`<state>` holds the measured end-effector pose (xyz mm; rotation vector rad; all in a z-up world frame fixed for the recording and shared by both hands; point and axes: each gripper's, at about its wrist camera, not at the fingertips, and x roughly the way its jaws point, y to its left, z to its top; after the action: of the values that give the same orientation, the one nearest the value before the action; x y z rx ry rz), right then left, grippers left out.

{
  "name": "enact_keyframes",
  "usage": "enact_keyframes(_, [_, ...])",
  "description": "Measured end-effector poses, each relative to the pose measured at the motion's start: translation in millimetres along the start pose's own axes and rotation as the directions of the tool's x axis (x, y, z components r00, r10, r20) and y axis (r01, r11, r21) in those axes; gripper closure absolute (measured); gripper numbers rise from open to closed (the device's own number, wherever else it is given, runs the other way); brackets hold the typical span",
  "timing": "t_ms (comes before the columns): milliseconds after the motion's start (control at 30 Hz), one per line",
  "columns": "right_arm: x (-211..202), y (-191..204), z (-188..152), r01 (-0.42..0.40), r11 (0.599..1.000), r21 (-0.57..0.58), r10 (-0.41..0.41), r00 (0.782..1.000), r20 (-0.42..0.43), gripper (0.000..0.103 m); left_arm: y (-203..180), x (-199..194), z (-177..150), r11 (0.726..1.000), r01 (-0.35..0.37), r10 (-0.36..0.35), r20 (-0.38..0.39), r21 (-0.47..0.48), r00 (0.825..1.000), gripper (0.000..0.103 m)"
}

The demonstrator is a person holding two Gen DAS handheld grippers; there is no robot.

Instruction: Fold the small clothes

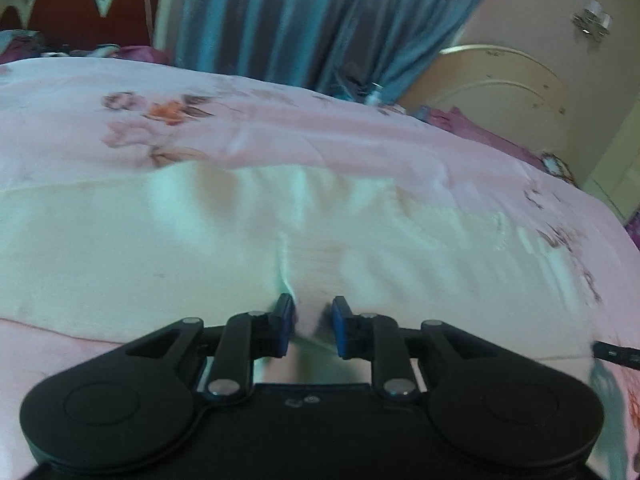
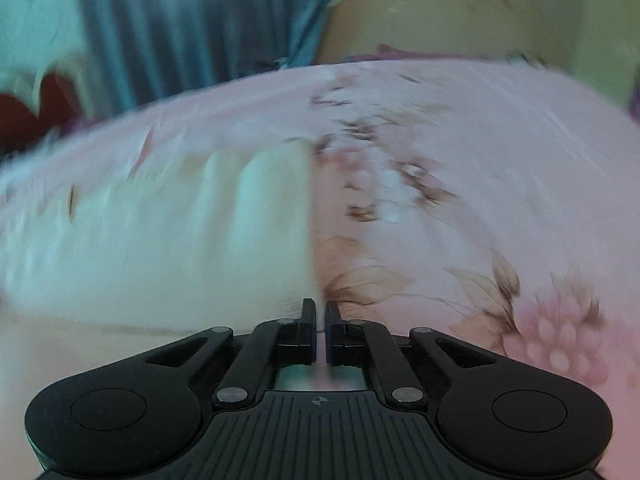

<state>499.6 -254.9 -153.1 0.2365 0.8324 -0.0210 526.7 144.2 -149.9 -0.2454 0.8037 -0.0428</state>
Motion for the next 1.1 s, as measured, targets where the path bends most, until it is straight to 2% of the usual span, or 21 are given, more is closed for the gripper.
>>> enact_keyframes(67, [-12, -2, 5, -0.046, 0.999, 0.002, 0.046, 0.998, 0.053, 0.1, -1, -8, 3, 1.0, -0.012, 0.012, 0.045, 0.004, 0.999, 0.082])
enact_keyframes(133, [-12, 7, 10, -0.094, 0.995, -0.023, 0.095, 0.993, 0.063, 0.1, -9, -12, 5, 1.0, 0.006, -0.008, 0.083, 0.028, 0.996, 0.082])
enact_keyframes(233, [6, 33, 16, -0.172, 0.981, -0.088, 0.174, 0.984, 0.023, 0.1, -31, 1, 5, 0.994, 0.056, -0.062, 0.061, 0.093, 0.996, 0.082])
enact_keyframes(300, [19, 53, 19, -0.197, 0.969, -0.148, 0.201, 0.98, 0.01, 0.1, -42, 17, 5, 0.991, 0.051, -0.056, 0.035, 0.124, 0.998, 0.082])
enact_keyframes(400, [32, 72, 27, -0.253, 0.948, -0.195, 0.26, 0.966, 0.01, 0.1, -43, 31, 8, 0.993, 0.044, -0.048, 0.033, 0.111, 0.998, 0.08])
enact_keyframes(433, [41, 76, 29, -0.24, 0.943, -0.229, 0.247, 0.969, 0.002, 0.1, -42, 34, 10, 0.993, 0.035, -0.04, 0.037, 0.111, 0.999, 0.079])
enact_keyframes(467, [51, 77, 30, -0.173, 0.95, -0.262, 0.18, 0.984, 0.002, 0.1, -39, 38, 11, 0.993, 0.007, -0.011, 0.037, 0.115, 0.999, 0.08])
enact_keyframes(500, [63, 69, 34, -0.073, 0.966, -0.247, 0.076, 0.997, 0.005, 0.1, -36, 40, 11, 0.993, -0.023, 0.019, 0.038, 0.117, 0.999, 0.086])
enact_keyframes(567, [71, 34, 50, -0.078, 0.995, -0.06, 0.078, 0.997, 0.005, 0.103, -28, 39, 17, 0.995, -0.025, 0.022, 0.036, 0.098, 0.999, 0.088])
enact_keyframes(600, [66, 25, 57, -0.08, 0.996, -0.027, 0.081, 0.996, 0.033, 0.103, -27, 36, 19, 0.995, -0.028, 0.024, 0.042, 0.098, 0.999, 0.082])
enact_keyframes(633, [59, 20, 63, -0.084, 0.996, -0.026, 0.085, 0.993, 0.075, 0.102, -28, 29, 20, 0.992, -0.061, 0.053, 0.077, 0.114, 0.996, 0.058])
enact_keyframes(700, [57, 8, 72, -0.12, 0.992, 0.036, 0.116, 0.988, 0.098, 0.052, -29, 19, 20, 0.983, -0.128, 0.107, 0.153, 0.132, 0.982, 0.02])
enact_keyframes(733, [59, 3, 74, -0.132, 0.99, 0.054, 0.126, 0.985, 0.115, 0.033, -28, 17, 20, 0.983, -0.122, 0.099, 0.163, 0.137, 0.982, 0.032])
enact_keyframes(767, [65, 0, 77, -0.14, 0.988, 0.067, 0.134, 0.986, 0.095, 0.038, -27, 21, 21, 0.986, -0.099, 0.081, 0.132, 0.135, 0.988, 0.043])
enact_keyframes(800, [73, -3, 81, -0.161, 0.983, 0.091, 0.155, 0.985, 0.071, 0.047, -25, 26, 23, 0.99, -0.073, 0.062, 0.086, 0.123, 0.994, 0.065])
enact_keyframes(833, [81, -7, 84, -0.182, 0.976, 0.124, 0.177, 0.983, 0.049, 0.069, -23, 32, 24, 0.993, -0.063, 0.058, 0.05, 0.104, 0.997, 0.07])
enact_keyframes(867, [89, -10, 85, -0.184, 0.972, 0.149, 0.181, 0.983, 0.034, 0.074, -19, 36, 23, 0.995, -0.061, 0.058, 0.036, 0.083, 0.998, 0.07])
enact_keyframes(1000, [108, -23, 90, -0.223, 0.951, 0.214, 0.226, 0.974, 0.008, 0.074, -8, 37, 21, 1.0, -0.016, 0.016, 0.039, 0.011, 0.999, 0.072])
enact_keyframes(1033, [106, -26, 92, -0.236, 0.948, 0.214, 0.238, 0.971, 0.017, 0.081, -6, 37, 20, 1.0, -0.013, 0.013, 0.043, 0.007, 0.999, 0.09])
enact_keyframes(1067, [106, -27, 92, -0.231, 0.954, 0.191, 0.231, 0.973, 0.023, 0.099, -4, 37, 20, 1.0, -0.028, 0.027, 0.058, 0.005, 0.998, 0.096])
enact_keyframes(1100, [105, -24, 92, -0.196, 0.969, 0.153, 0.195, 0.981, 0.026, 0.099, -1, 36, 19, 1.0, -0.025, 0.026, 0.079, -0.018, 0.997, 0.096])
